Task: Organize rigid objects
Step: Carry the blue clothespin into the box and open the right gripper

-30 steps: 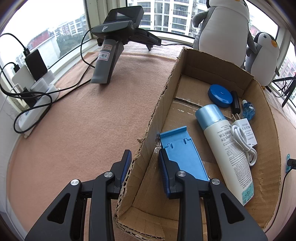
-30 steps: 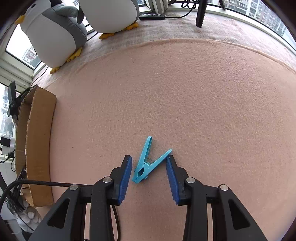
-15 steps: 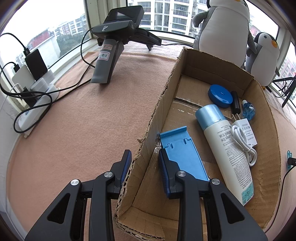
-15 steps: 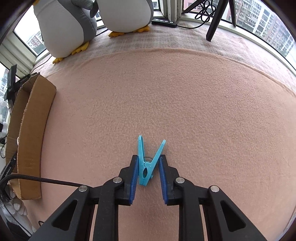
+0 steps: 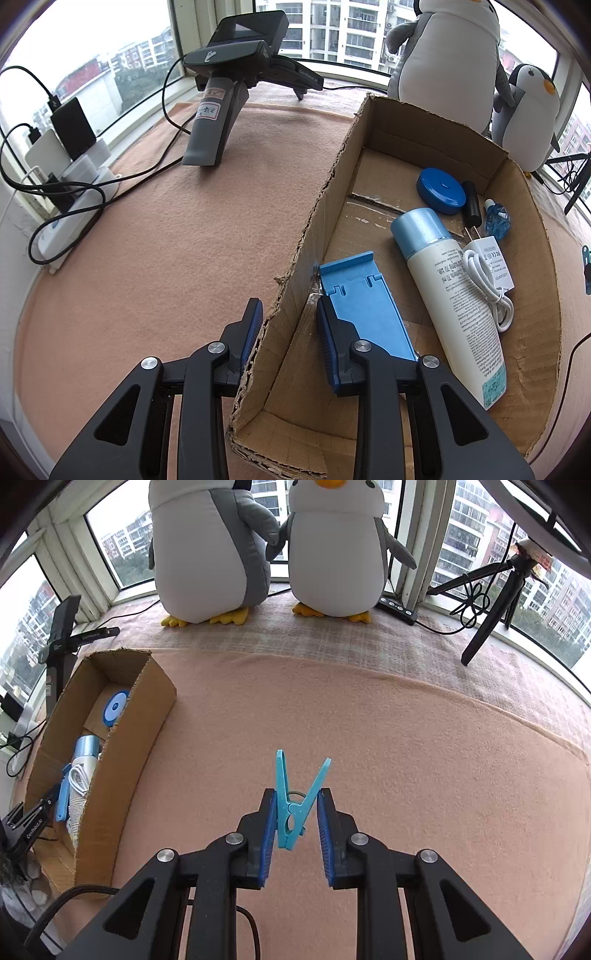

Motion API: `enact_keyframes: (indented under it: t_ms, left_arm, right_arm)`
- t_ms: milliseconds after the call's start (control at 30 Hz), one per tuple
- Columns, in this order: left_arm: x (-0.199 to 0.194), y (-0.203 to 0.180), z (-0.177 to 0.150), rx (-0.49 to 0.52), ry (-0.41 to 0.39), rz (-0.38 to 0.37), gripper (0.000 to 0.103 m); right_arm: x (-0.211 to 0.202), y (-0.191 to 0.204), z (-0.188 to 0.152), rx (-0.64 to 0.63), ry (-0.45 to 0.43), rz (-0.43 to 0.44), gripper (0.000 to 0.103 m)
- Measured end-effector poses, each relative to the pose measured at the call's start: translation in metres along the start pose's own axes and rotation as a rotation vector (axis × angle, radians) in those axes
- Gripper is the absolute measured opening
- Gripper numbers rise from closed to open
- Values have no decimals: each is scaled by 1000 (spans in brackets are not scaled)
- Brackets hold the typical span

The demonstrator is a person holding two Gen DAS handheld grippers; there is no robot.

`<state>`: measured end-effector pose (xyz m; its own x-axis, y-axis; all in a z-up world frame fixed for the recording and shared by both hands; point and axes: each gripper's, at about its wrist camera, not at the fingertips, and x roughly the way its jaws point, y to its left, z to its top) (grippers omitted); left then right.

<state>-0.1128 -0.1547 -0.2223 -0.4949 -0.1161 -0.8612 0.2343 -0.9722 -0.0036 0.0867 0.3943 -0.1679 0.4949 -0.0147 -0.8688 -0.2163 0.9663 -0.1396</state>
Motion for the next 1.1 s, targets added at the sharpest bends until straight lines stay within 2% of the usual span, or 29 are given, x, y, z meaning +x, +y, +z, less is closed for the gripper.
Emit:
enact_keyframes:
  t_ms: [600,867,1100]
  left_arm:
    - [0,0,0,0,0,0,28]
    - [0,1,0,0,0,-1,28]
    - [0,1,1,0,1,-1,28]
  right_arm:
    - [-24,140,36,-236,-98,239,19]
    - [-6,186,39,-335,-84,273,19]
    - [6,200,39,-369,-60,282,20]
